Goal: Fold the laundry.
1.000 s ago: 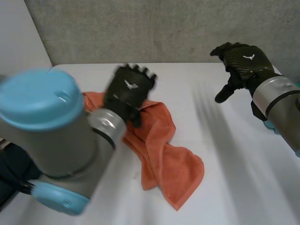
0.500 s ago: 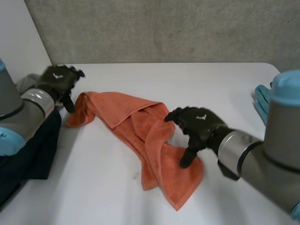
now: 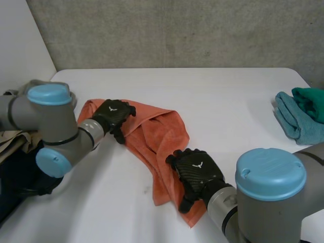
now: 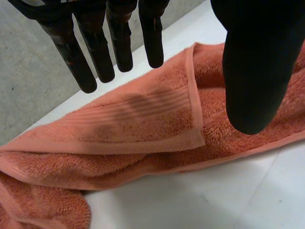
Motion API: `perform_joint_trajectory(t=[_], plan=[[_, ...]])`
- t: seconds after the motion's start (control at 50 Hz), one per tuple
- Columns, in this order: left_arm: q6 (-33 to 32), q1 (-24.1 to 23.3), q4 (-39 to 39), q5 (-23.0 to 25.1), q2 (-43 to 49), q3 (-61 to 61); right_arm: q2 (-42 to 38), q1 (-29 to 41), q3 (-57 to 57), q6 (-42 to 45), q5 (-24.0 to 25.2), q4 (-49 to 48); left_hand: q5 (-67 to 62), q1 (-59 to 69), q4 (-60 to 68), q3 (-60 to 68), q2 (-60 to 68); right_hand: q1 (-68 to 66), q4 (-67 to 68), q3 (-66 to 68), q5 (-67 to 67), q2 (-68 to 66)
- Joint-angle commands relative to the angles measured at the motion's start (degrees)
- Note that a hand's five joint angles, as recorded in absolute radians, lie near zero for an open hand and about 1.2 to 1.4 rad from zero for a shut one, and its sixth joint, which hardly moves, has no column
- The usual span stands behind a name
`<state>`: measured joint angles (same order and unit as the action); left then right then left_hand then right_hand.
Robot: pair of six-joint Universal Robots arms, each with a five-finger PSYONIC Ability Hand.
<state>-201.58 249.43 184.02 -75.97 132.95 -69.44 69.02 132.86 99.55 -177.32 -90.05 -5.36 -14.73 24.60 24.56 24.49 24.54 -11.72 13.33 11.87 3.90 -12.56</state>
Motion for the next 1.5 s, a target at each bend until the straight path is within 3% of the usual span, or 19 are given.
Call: perform_joint_trajectory(t=[0.02, 0.18, 0.26, 0.34, 0.36, 0.5, 0.62, 0.76, 0.9, 0.94, 0.96, 0.98, 1.02, 1.24, 1.32, 1.5], plan=[[-0.4, -0.7, -0.1, -5.6, 5.7, 6.2, -2.2, 1.2, -0.3, 1.1, 0.1, -2.0, -6.5, 6.6, 6.7, 6.7, 6.7, 1.0, -2.6, -1.1, -3.1, 1.8], [-1.6, -1.0, 0.0, -6.4, 8.5, 9.1, -4.8, 2.1, -1.0, 3.1, -2.4, -3.4, -13.4, 13.5, 13.6, 13.6, 13.6, -5.2, 3.6, 5.1, 3.1, -4.4], [-3.0, -1.4, 0.0, -6.6, 9.7, 10.3, -7.0, 2.2, -1.7, 4.3, -3.3, -4.4, -24.8, 24.9, 25.0, 25.1, 25.0, -14.3, 12.7, 14.2, 12.1, -13.5], [-4.6, -1.7, -0.1, -6.6, 10.0, 10.6, -8.6, 2.2, -2.5, 5.1, -4.0, -5.5, -47.2, 47.3, 47.3, 47.4, 47.4, -49.9, 48.3, 49.8, 47.7, -49.1], [-4.9, -1.8, -0.2, -6.6, 9.9, 10.6, -8.6, 2.1, -3.0, 5.1, -4.5, -5.8, -53.0, 53.2, 53.2, 53.3, 53.2, -67.2, 65.5, 67.0, 65.0, -66.3], [-5.6, -2.8, -0.7, -9.5, 5.1, 9.6, -4.6, 0.0, -4.4, 5.4, -5.5, -5.2, -55.3, 55.4, 55.4, 55.5, 55.5, -68.3, 66.7, 68.1, 66.1, -67.4], [-5.3, -2.6, -3.1, -10.3, -7.0, 4.8, 4.6, -10.2, -5.2, 14.7, -4.3, -3.7, -55.3, 55.4, 55.4, 55.5, 55.5, -68.3, 66.7, 68.1, 66.1, -67.4], [-5.1, -2.5, -6.2, -10.4, -19.6, -0.9, 7.6, -16.4, -9.3, 29.1, 0.7, -0.4, -55.3, 55.4, 55.4, 55.5, 55.5, -68.3, 66.7, 68.1, 66.1, -67.4], [-4.5, -2.9, -12.0, -10.5, -28.2, -4.3, 7.8, -16.6, -12.0, 30.4, 6.5, 8.1, -55.3, 55.4, 55.4, 55.5, 55.5, -68.3, 66.7, 68.1, 66.1, -67.4], [-4.3, -3.0, -13.2, -10.4, -29.2, -4.8, 7.7, -16.8, -12.5, 29.3, 7.2, 10.6, -55.3, 55.4, 55.4, 55.5, 55.5, -59.5, 57.9, 59.3, 57.3, -58.7], [-4.3, -3.0, -13.8, -10.4, -29.7, -5.2, 7.6, -17.1, -12.7, 27.6, 7.7, 12.8, -55.3, 55.4, 55.4, 55.5, 55.5, -35.3, 33.7, 35.1, 33.1, -34.4], [-4.2, -3.1, -14.5, -10.4, -30.2, -5.8, 7.5, -17.4, -12.8, 26.5, 8.0, 13.9, -55.3, 55.4, 55.4, 55.5, 55.5, -20.5, 18.9, 20.4, 18.4, -19.7], [-4.2, -3.1, -15.0, -10.4, -30.5, -6.5, 7.4, -18.2, -13.1, 23.7, 8.0, 15.5, -55.3, 55.4, 55.4, 55.5, 55.5, -1.0, -0.7, 0.8, -1.2, -0.1], [-3.7, -3.1, -15.9, -10.9, -31.4, -8.9, 7.0, -26.8, -14.7, -4.1, 8.1, 20.7, -55.3, 55.4, 55.4, 55.5, 55.5, 1.7, -3.3, -1.9, -3.9, 2.6], [-0.1, -3.1, -15.5, -10.7, -37.9, -8.6, 7.0, -26.8, -13.3, -11.4, 7.8, 21.8, -55.3, 55.4, 55.4, 55.5, 55.5, 1.7, -3.3, -1.9, -3.9, 2.6], [3.1, -2.9, -14.7, -10.4, -43.2, -8.2, 4.6, -24.8, -8.2, -24.5, 7.9, 24.6, -55.3, 55.4, 55.4, 55.5, 55.5, 1.7, -3.3, -1.9, -3.9, 2.6]])
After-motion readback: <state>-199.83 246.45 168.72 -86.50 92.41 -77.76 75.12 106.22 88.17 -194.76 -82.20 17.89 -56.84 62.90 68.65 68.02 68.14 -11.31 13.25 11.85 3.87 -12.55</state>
